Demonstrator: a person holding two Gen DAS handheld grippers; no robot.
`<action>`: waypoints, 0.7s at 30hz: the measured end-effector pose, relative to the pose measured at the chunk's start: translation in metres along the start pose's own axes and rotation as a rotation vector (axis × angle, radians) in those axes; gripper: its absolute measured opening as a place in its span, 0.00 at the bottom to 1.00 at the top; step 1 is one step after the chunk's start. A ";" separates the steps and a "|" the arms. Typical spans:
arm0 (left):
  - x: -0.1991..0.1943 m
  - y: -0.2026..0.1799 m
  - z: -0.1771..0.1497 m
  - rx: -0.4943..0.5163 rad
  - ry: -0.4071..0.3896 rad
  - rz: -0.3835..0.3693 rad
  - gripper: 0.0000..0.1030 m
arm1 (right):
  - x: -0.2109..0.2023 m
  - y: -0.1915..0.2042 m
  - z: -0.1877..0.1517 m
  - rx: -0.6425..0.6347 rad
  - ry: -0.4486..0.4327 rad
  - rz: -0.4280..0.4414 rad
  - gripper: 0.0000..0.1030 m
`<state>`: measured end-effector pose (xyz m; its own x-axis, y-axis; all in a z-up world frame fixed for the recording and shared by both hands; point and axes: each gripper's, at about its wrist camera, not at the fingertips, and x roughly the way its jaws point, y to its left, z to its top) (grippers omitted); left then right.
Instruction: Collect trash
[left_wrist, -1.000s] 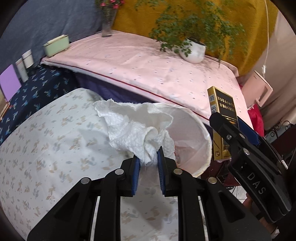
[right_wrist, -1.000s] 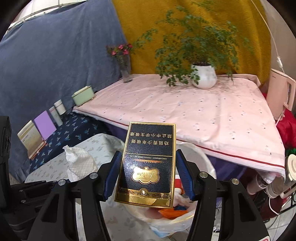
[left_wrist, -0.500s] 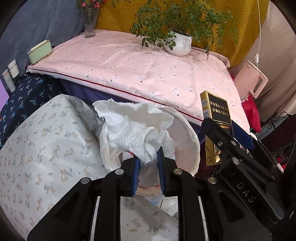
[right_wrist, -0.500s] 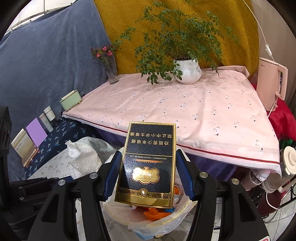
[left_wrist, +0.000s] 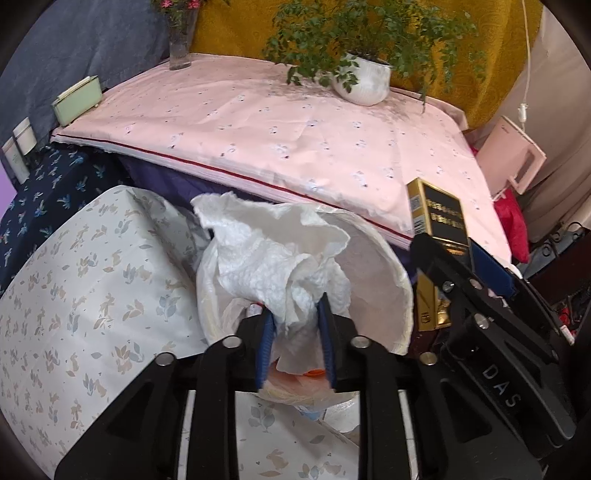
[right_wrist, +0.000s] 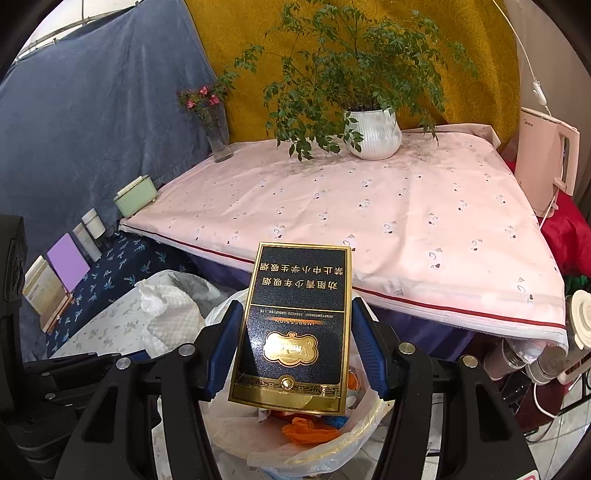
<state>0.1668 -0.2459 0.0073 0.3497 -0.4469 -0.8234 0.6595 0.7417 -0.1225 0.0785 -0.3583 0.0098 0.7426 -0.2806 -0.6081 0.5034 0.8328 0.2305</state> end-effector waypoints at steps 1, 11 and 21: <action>0.001 0.001 0.000 0.000 -0.003 0.009 0.39 | 0.000 0.000 -0.001 0.004 0.000 -0.003 0.57; 0.000 0.016 -0.002 -0.038 -0.015 0.037 0.53 | 0.003 0.003 0.001 0.004 0.008 0.006 0.57; -0.007 0.023 -0.006 -0.052 -0.026 0.047 0.54 | -0.006 0.011 0.000 -0.014 0.002 0.015 0.58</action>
<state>0.1752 -0.2223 0.0069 0.3975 -0.4231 -0.8142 0.6066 0.7870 -0.1128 0.0798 -0.3478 0.0163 0.7491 -0.2668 -0.6063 0.4857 0.8437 0.2288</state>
